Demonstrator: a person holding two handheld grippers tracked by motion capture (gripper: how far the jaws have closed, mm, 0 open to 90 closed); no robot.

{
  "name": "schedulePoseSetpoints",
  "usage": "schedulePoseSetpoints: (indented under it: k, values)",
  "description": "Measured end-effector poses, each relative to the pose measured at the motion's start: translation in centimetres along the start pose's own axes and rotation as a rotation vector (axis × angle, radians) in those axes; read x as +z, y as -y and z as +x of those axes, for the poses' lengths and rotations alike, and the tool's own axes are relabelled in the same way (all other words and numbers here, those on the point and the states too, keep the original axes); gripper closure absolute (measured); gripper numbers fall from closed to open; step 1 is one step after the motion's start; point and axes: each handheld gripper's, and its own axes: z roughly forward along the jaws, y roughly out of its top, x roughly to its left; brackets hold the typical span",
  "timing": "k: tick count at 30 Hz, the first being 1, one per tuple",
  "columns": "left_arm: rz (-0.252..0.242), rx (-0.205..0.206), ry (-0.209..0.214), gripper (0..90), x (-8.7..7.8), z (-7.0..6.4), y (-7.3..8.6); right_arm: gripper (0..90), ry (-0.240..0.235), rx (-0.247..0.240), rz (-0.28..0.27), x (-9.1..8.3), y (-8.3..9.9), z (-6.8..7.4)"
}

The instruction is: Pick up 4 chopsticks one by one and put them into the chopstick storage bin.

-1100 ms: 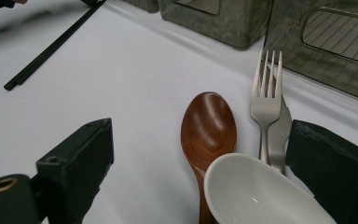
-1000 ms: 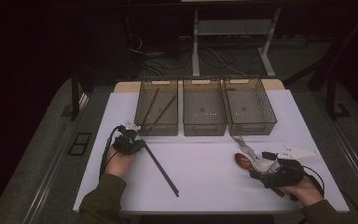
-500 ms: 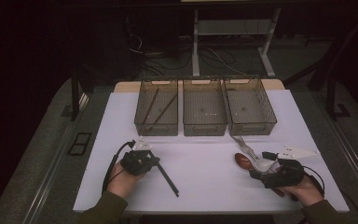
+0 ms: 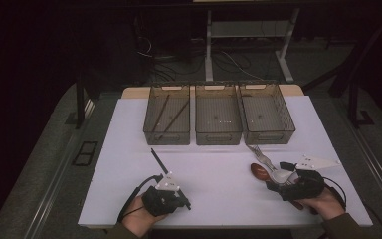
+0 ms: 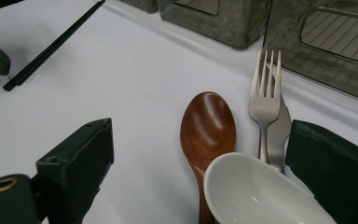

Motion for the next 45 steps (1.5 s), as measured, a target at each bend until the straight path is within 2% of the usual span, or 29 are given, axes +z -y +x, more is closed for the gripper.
schedulePoseSetpoints:
  k: [8,19,23,24,29,30,31,33,45]
  values:
    - [0.016,0.017,0.02,88.7,0.7,-0.2,-0.2,7.4,0.002,-0.003,-0.002,0.0,0.0,0.0]
    - [-0.003,0.046,0.015,88.7,1.8,0.2,-1.3,7.4,0.002,-0.004,-0.001,0.0,0.0,0.0]
    - [-0.009,0.051,0.014,88.7,2.3,0.4,-2.0,7.3,0.002,-0.002,0.0,0.0,0.0,0.0]
    - [-0.009,0.042,0.016,88.7,2.4,0.4,-2.1,7.4,0.002,-0.002,0.0,0.0,0.0,0.0]
    - [-0.011,0.058,0.01,88.7,2.9,0.8,-2.6,7.4,0.002,-0.001,0.001,0.0,0.0,0.0]
    - [-0.009,0.045,0.009,88.7,3.0,0.7,-2.7,7.3,0.002,-0.001,0.001,0.0,0.0,0.0]
    - [-0.007,0.068,0.011,88.7,3.1,0.9,-2.8,7.3,0.002,-0.001,0.001,0.0,0.0,0.0]
    - [-0.011,0.056,0.01,88.7,3.3,0.9,-3.0,7.4,0.002,-0.001,0.001,0.0,0.0,0.0]
    - [-0.025,0.074,0.01,88.7,4.0,1.1,-4.2,7.3,0.002,-0.002,-0.001,-0.1,0.0,0.0]
